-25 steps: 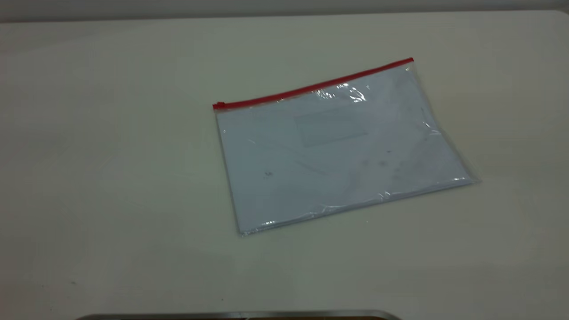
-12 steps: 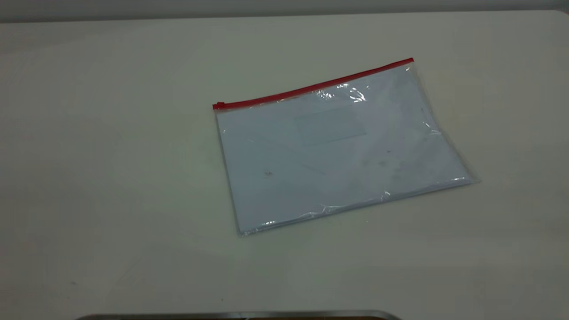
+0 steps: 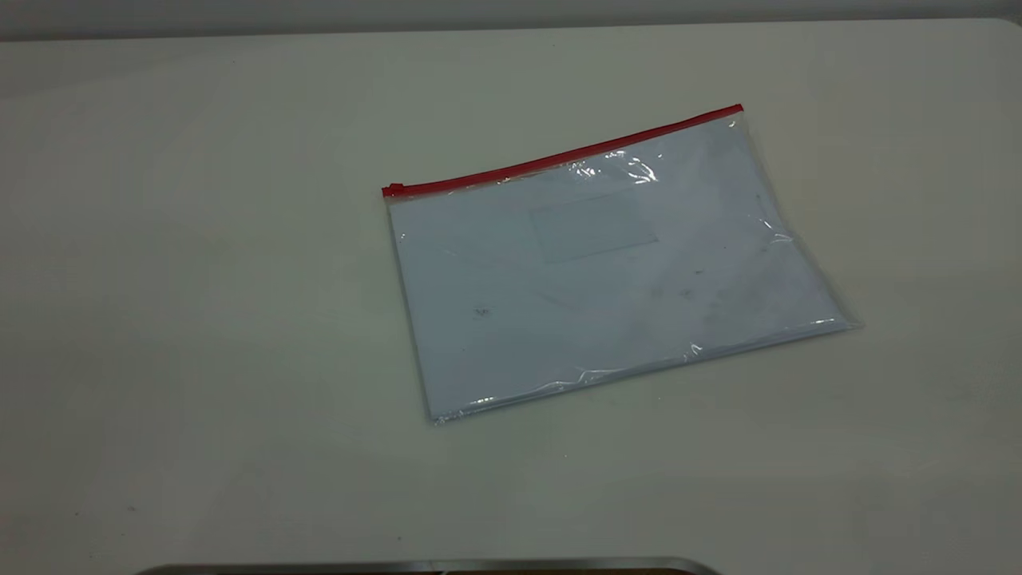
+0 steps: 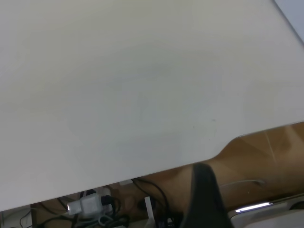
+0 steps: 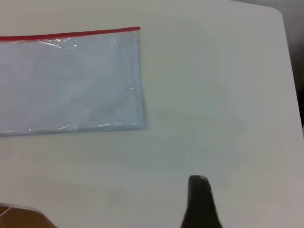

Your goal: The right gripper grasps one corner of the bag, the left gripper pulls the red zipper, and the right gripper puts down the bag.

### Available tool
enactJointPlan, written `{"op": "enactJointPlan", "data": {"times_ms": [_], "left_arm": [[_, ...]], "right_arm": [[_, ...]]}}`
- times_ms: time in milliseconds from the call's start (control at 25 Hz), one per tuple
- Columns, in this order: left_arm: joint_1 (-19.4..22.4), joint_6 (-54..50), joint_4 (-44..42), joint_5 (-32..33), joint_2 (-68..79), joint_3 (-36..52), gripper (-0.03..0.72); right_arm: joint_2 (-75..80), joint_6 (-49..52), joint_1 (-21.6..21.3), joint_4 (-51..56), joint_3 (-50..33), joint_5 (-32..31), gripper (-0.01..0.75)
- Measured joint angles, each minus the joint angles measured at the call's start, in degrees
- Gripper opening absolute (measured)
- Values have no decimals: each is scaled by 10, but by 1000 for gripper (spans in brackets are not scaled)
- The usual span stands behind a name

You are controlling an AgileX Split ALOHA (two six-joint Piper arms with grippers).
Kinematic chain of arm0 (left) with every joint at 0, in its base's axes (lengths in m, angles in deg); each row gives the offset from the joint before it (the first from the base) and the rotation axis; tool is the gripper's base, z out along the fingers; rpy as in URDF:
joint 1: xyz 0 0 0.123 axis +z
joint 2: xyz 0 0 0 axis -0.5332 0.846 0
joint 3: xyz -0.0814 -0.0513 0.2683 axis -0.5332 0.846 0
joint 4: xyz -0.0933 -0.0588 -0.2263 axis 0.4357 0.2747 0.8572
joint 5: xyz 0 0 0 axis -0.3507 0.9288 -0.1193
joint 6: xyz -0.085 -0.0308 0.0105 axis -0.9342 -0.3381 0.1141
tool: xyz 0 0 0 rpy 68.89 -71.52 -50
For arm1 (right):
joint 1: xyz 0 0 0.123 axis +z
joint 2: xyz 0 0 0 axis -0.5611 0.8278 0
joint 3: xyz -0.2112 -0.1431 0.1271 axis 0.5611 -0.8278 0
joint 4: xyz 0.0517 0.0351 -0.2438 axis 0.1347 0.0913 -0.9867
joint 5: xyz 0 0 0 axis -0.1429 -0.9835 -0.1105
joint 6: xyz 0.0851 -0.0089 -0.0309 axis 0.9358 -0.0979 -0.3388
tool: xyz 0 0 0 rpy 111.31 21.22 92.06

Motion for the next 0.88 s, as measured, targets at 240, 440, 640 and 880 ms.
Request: {"op": "enactJointPlan", "data": {"times_ms": [240,440,640,880], "left_arm": [[0,25,31,0,0,0,586],[0,67,90,-3,0,8,586],[0,66,92,-14,0,51,586],[0,11,45,-29,0,88,586]], "right_arm": [[0,2,0,-1,0,0,573],[0,3,0,-1,0,0,572],[0,4,0,-1,0,0,572],[0,4,0,-1,0,0,572]]}}
